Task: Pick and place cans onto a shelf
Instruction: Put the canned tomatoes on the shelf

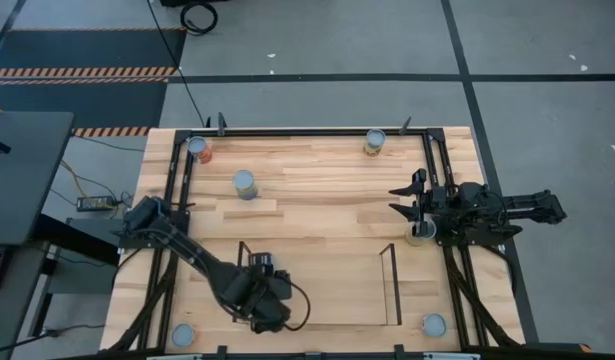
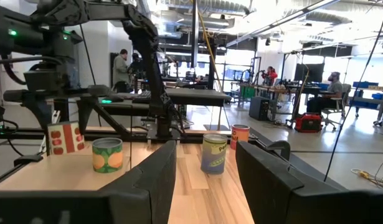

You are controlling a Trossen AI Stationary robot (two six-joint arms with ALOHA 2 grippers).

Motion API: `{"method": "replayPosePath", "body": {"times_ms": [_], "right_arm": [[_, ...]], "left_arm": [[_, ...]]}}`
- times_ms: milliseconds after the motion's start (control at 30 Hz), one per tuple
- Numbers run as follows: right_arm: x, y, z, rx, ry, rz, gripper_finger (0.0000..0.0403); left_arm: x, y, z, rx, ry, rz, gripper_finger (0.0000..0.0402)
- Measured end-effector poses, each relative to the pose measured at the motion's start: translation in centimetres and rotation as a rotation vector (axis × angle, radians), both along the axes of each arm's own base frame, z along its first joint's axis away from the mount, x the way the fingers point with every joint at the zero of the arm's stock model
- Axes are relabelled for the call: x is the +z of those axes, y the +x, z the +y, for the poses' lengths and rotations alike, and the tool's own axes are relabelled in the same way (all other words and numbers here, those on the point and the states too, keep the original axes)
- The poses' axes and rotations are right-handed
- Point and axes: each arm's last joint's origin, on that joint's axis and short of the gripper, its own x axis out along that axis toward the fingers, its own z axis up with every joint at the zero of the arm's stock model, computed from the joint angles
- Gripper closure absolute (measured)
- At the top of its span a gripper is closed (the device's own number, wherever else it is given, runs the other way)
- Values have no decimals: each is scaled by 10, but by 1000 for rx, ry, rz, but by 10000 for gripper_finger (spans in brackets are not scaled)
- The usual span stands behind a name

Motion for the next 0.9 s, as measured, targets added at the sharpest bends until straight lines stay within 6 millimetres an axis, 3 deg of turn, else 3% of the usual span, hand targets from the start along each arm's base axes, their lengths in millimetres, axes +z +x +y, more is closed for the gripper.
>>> {"method": "replayPosePath", "body": {"times_ms": [433, 900], "right_arm": [[1, 0, 0, 1, 0, -7, 229], [2, 0, 0, 0, 1, -20, 229]], "left_arm": [[-21, -3, -17, -97, 28, 72, 111], [-25, -2, -21, -158, -26, 116, 111]]}}
